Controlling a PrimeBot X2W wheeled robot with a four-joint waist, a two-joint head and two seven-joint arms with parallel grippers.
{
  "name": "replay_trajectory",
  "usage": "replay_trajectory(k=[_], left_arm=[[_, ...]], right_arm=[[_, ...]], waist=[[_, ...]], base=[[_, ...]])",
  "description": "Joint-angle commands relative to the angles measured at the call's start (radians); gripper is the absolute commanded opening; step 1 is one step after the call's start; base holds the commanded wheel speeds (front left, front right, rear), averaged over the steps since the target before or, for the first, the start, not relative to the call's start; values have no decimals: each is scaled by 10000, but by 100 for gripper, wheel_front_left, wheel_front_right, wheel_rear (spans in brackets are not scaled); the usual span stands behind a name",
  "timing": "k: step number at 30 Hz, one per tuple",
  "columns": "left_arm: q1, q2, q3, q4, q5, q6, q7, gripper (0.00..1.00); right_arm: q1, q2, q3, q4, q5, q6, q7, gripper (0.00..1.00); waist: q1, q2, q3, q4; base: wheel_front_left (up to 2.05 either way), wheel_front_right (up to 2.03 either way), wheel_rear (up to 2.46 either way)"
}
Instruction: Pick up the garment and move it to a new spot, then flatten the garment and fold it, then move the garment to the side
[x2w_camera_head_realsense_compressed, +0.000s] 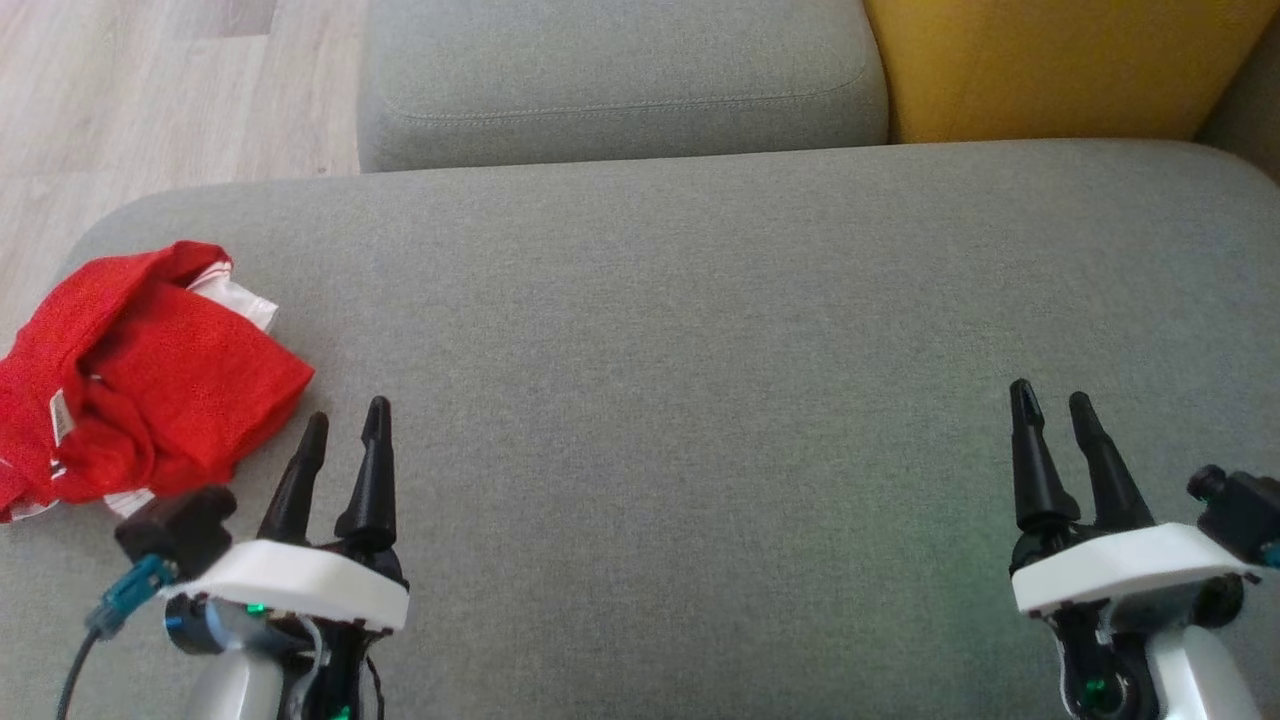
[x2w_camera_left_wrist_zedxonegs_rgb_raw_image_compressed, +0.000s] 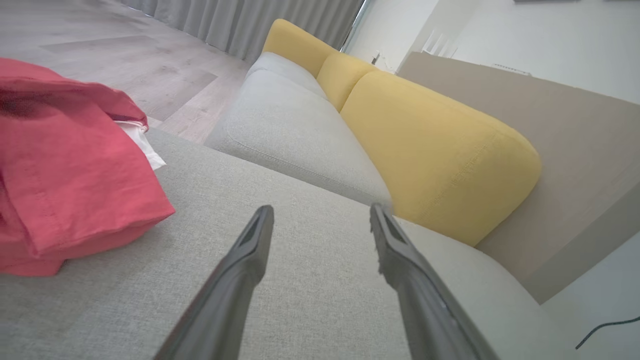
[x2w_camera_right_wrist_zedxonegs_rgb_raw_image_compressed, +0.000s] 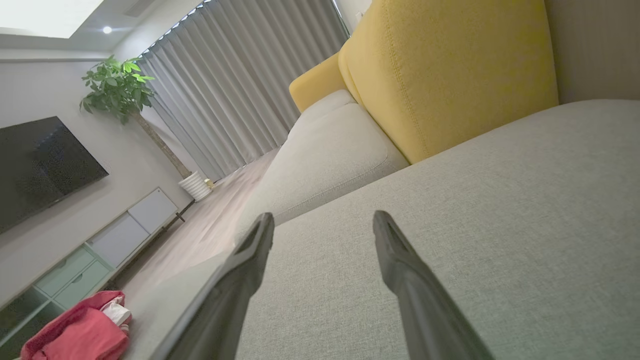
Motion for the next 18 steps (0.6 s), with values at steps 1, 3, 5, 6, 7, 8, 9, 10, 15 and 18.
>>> replay_trajectory(k=[1,3,5,6,7,8,9,10,15,18], left_arm=[[-364,182,121,-423,283,49,-137,100],[-347,223,58,-405,529,120,-196,100],[-334,267,-13,-369,775,179,-255,100],[-335,296,-53,-342,910,207,-284,100],[-338,321,-96,-315,1039,230,-313,100],[-341,336,-134,-291,1155,257,-343,100],[-341,352,-166,-266,1273,287,-372,100],[-344,371,-198,-241,1394,320,-401,100],[-354,425,-358,-75,1966,467,-548,100],[-376,457,-455,24,2304,531,-636,100]], right_arm=[[-300,-156,172,-434,-290,-5,-117,100],[-274,-136,182,-435,-570,-5,-155,100],[-253,-121,188,-429,-851,-5,-187,100],[-239,-109,183,-431,-995,-5,-196,100],[-223,-94,163,-439,-1138,-5,-204,100],[-205,-80,146,-448,-1281,-5,-211,100],[-187,-66,139,-458,-1414,-5,-220,100],[-174,-62,124,-454,-1547,-5,-233,100],[-132,-29,139,-439,-2172,-6,-267,100],[-96,6,122,-439,-2526,-6,-278,100]], waist=[[0,-1,0,0],[0,-1,-1,2],[0,-1,-6,6],[0,-1,-9,9],[0,-1,-12,14],[0,-1,-17,18],[0,-1,-23,19],[0,-1,-29,20],[0,-1,-47,26],[0,-1,-60,48]], base=[[0,0,0],[0,0,0],[0,0,0],[0,0,0],[0,0,0],[0,0,0],[0,0,0],[0,0,0],[0,0,0],[0,0,0]])
